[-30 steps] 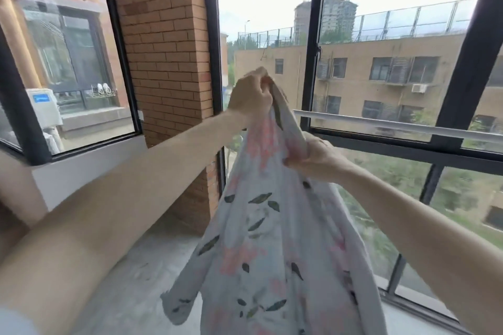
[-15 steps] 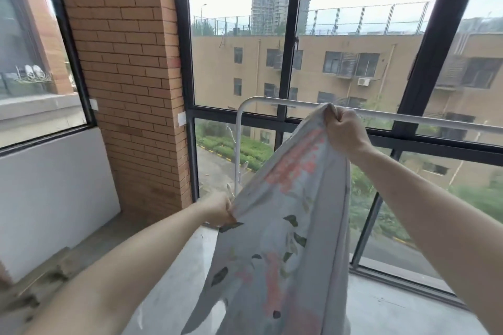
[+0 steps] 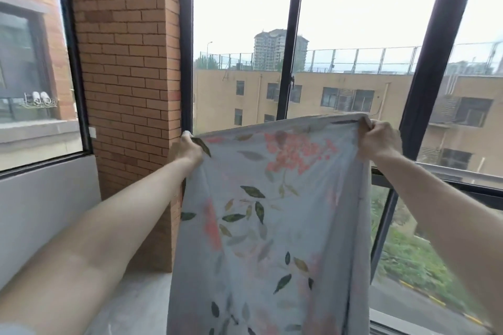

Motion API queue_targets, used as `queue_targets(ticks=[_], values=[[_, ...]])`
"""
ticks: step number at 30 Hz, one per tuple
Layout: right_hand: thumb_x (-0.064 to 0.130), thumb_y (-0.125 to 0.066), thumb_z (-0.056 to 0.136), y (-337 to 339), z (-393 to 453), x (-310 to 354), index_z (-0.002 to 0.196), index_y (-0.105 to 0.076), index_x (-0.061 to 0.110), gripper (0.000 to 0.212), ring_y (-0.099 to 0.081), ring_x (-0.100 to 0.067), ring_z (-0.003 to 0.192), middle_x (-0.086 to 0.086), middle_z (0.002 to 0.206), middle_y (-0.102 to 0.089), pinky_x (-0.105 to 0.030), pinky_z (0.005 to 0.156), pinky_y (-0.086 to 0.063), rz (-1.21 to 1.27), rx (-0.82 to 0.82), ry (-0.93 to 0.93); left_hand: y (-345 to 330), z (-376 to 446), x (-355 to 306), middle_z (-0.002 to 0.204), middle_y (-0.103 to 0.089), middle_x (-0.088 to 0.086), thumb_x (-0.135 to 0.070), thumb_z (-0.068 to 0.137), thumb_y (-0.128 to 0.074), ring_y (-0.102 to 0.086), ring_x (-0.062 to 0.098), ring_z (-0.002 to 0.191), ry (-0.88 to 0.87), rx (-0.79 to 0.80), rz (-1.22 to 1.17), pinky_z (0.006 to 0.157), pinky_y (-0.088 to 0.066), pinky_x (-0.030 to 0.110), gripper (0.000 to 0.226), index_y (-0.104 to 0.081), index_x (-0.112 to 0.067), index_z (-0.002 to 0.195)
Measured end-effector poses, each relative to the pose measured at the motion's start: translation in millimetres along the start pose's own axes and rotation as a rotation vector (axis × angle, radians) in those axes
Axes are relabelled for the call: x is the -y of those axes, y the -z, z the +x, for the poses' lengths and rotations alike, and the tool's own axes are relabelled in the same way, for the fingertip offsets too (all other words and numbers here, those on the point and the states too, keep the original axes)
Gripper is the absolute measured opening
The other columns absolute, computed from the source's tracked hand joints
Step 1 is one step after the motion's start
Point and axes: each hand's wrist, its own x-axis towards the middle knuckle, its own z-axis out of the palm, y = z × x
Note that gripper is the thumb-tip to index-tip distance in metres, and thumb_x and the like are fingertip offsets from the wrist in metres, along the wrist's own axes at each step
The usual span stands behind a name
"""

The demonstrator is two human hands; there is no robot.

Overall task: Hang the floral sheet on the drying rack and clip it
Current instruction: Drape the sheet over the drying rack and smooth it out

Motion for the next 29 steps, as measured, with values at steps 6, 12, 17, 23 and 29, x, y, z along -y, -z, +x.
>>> queue_targets(ticks=[6,12,17,23,29], values=[[0.021,-0.058,0.100,2,66,27,0.100,-0.073,0.021,0.015,-0.073,-0.030,0.097,-0.009,0.100,-0.072,-0.041,0.087,-0.060,0.526,-0.150,-0.206,30,52,-86,0.100,-0.067,0.007,-0.019,0.098,-0.049,-0.062,0.031,0.088,-0.021,-0.148,-0.240,0.075,-0.053,0.035,0.011,-0.056,-0.014,0.105],[0.022,-0.035,0.107,-2,103,77,0.093,-0.061,0.018,0.029,-0.064,-0.019,0.104,-0.001,0.135,-0.063,-0.017,0.077,-0.047,0.573,-0.367,0.065,63,111,-150,0.119,-0.066,0.010,-0.017,0.097,-0.049,-0.061,0.031,0.100,-0.044,-0.231,-0.413,0.074,-0.042,0.029,0.021,-0.059,-0.012,0.115],[0.010,-0.043,0.104,-18,163,75,0.099,-0.066,0.003,0.024,-0.056,-0.009,0.117,-0.002,0.156,-0.049,0.008,0.087,-0.019,0.318,-0.446,0.331,84,178,-213,0.122,-0.063,0.007,-0.012,0.102,-0.039,-0.059,0.026,0.114,-0.123,-0.207,-0.647,0.090,-0.046,0.031,0.029,-0.062,-0.009,0.119],[0.005,-0.047,0.102,-65,224,56,0.112,-0.064,0.004,0.021,-0.058,-0.035,0.124,-0.013,0.150,-0.052,-0.044,0.106,-0.046,-0.147,-0.411,0.620,37,261,-216,0.095,-0.053,0.001,-0.011,0.100,-0.042,-0.047,0.017,0.093,-0.119,-0.303,-0.479,0.076,-0.035,0.022,0.019,-0.048,-0.019,0.084],[0.004,-0.053,0.097,-72,312,89,0.124,-0.060,-0.003,0.029,-0.055,-0.047,0.118,-0.023,0.135,-0.056,-0.056,0.095,-0.051,-0.572,-0.438,0.655,43,349,-252,0.101,-0.055,-0.001,-0.007,0.097,-0.045,-0.048,0.017,0.093,-0.305,-0.327,-0.408,0.077,-0.038,0.025,0.024,-0.049,-0.026,0.082]])
